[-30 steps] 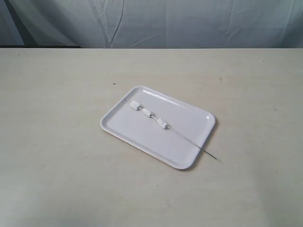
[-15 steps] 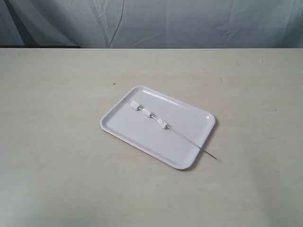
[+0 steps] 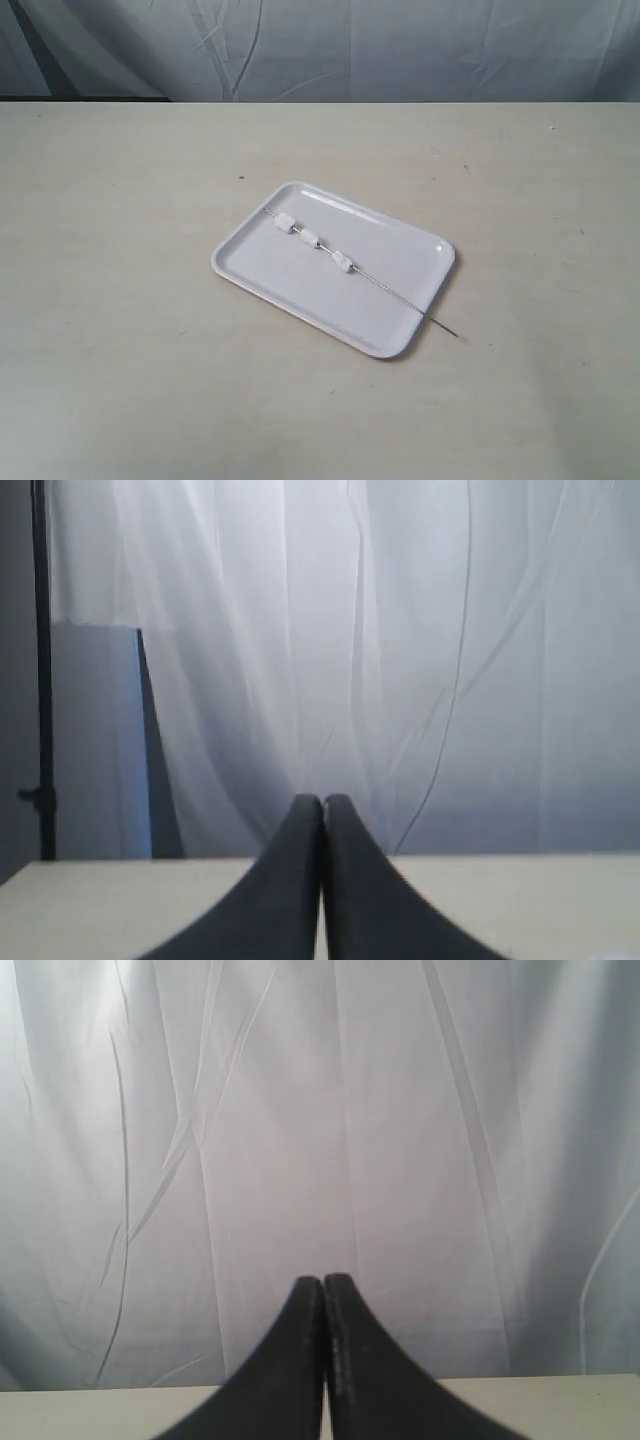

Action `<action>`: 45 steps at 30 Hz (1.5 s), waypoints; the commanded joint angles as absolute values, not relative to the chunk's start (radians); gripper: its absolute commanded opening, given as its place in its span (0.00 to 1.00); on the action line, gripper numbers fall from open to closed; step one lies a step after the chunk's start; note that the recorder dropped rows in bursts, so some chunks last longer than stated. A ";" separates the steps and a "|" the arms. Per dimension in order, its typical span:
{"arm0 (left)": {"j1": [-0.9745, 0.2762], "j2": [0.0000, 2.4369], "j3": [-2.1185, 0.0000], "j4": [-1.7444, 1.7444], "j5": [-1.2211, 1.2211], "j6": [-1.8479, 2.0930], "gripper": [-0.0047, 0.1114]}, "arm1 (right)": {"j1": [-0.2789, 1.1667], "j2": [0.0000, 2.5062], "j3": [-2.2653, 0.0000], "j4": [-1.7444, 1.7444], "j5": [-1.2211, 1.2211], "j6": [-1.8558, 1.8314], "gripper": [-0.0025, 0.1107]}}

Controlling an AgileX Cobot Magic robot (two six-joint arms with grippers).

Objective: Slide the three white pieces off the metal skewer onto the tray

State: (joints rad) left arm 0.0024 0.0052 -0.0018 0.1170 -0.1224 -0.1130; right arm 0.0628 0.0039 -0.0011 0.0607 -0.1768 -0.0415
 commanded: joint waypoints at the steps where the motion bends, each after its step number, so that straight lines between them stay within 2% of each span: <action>1: 0.008 0.000 0.000 0.078 -0.317 -0.142 0.04 | 0.064 0.000 0.000 0.061 -0.190 -0.042 0.02; 16: 0.008 0.000 0.000 0.179 -0.652 -0.119 0.04 | 0.064 0.000 0.000 0.061 -0.190 -0.042 0.02; 31: 0.008 0.000 0.000 0.210 -0.646 -0.146 0.04 | 0.064 0.000 0.000 0.061 -0.206 -0.045 0.02; 36: 0.008 0.000 0.000 0.210 -0.609 -0.376 0.04 | 0.064 0.000 0.000 0.061 -0.284 -0.045 0.02; 39: 0.008 0.000 0.000 0.376 -0.488 -0.645 0.04 | 0.064 0.000 0.000 0.110 -0.355 -0.039 0.02; 45: 0.008 0.170 -0.100 0.631 -0.605 -0.761 0.04 | 0.064 0.000 0.000 0.114 -0.434 0.264 0.02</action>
